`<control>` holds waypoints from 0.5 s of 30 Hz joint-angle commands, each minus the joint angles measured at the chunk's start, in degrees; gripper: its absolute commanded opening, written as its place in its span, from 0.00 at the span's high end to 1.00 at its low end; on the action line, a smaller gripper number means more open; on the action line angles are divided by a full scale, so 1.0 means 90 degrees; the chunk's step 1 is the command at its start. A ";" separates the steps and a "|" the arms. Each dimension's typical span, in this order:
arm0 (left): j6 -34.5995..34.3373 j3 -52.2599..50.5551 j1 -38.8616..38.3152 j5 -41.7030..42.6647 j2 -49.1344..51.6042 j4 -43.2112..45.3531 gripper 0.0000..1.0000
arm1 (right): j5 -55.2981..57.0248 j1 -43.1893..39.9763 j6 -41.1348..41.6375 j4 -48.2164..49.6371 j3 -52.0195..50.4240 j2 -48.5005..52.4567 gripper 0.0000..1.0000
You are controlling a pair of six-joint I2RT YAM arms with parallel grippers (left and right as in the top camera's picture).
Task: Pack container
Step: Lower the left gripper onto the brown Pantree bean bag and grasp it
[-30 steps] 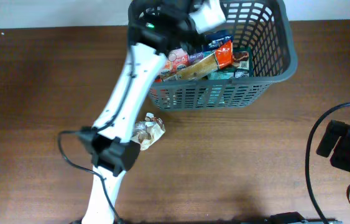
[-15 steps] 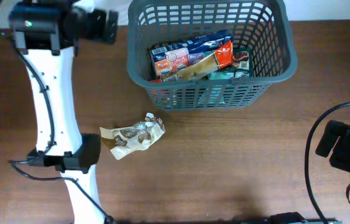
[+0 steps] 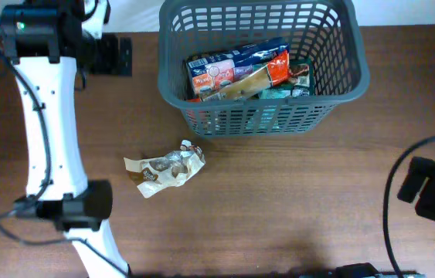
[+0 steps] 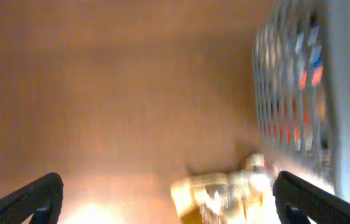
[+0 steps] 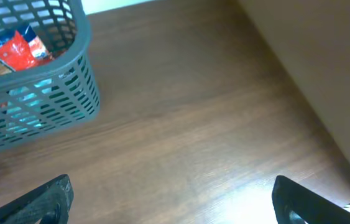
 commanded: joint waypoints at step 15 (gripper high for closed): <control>0.0170 -0.6266 0.0005 0.0112 -0.3582 0.0369 0.00 | 0.0355 -0.0010 -0.0187 -0.0041 -0.1821 -0.2433 0.01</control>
